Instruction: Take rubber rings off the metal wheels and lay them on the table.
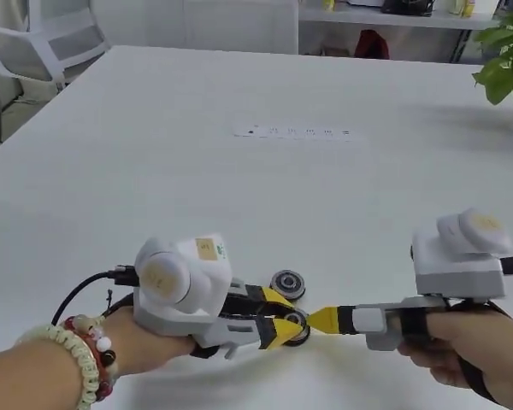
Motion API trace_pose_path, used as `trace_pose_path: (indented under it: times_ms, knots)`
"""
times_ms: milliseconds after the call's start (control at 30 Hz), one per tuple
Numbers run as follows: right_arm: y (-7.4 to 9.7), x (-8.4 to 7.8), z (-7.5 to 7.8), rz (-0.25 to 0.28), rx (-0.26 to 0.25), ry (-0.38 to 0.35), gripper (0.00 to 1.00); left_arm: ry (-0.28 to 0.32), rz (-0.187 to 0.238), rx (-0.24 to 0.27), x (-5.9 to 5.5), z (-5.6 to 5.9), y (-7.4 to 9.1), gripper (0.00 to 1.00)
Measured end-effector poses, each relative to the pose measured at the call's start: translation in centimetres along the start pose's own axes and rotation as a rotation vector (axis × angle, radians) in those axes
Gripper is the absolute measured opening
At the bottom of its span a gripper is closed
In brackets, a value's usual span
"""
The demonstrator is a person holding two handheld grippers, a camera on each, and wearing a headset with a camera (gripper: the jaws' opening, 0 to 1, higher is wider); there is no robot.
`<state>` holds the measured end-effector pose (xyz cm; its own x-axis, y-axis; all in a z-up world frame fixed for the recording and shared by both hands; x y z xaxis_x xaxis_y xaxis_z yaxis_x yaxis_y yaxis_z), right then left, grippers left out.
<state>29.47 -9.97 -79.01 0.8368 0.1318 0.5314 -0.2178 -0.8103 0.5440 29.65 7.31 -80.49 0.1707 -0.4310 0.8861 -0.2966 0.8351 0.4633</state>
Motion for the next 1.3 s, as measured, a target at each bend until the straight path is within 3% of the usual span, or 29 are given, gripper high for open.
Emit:
trace_pose_path:
  times_ms: [67,433,1000,1100,1133,1167,1200,1233,1267,1300]
  knots:
    - [0.3,0.2,0.4,0.028,-0.020,-0.027,0.00,0.001,-0.003,0.003,0.0,0.0,0.0,0.14]
    - [0.0,0.0,-0.2,0.015,-0.006,-0.022,0.00,-0.021,-0.022,-0.009,0.2,0.1,0.1,0.13]
    - [-0.2,0.1,-0.5,0.022,0.017,-0.040,0.00,-0.012,-0.010,-0.010,0.1,0.1,0.1,0.13]
    - [-0.2,0.3,-0.8,0.034,0.054,-0.040,0.00,-0.018,-0.012,-0.011,0.1,0.2,0.0,0.13]
    - [-0.2,0.5,-1.4,0.039,0.121,-0.046,0.00,-0.017,-0.012,-0.009,0.1,0.2,0.0,0.13]
    - [-0.3,0.8,-1.7,0.076,0.143,-0.046,0.00,-0.015,-0.011,-0.008,0.1,0.2,0.0,0.13]
    - [-0.1,0.9,-2.0,0.067,0.159,-0.035,0.00,-0.014,-0.011,-0.008,0.1,0.1,0.0,0.13]
    - [-0.4,0.9,-1.7,0.040,0.095,-0.006,0.00,-0.011,-0.010,-0.006,0.1,0.1,0.0,0.13]
    - [-0.5,1.0,-1.8,0.055,0.103,0.022,0.00,-0.011,-0.010,-0.007,0.1,0.1,0.0,0.13]
    - [-0.5,0.8,-1.8,0.051,0.109,-0.003,0.00,-0.011,-0.009,-0.007,0.1,0.1,0.0,0.13]
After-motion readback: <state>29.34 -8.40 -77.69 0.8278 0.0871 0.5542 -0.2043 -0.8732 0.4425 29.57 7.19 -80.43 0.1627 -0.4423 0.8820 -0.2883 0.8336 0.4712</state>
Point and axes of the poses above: the centre of the closed fingertips' face, and the gripper's own axes: y roughly backward along the fingers, z roughly to its right, x roughly out of its top, the point moved 10 cm from there along y, roughly backward along the fingers, and after that the axes turned 3 degrees about -z, right-handed, at the moved point
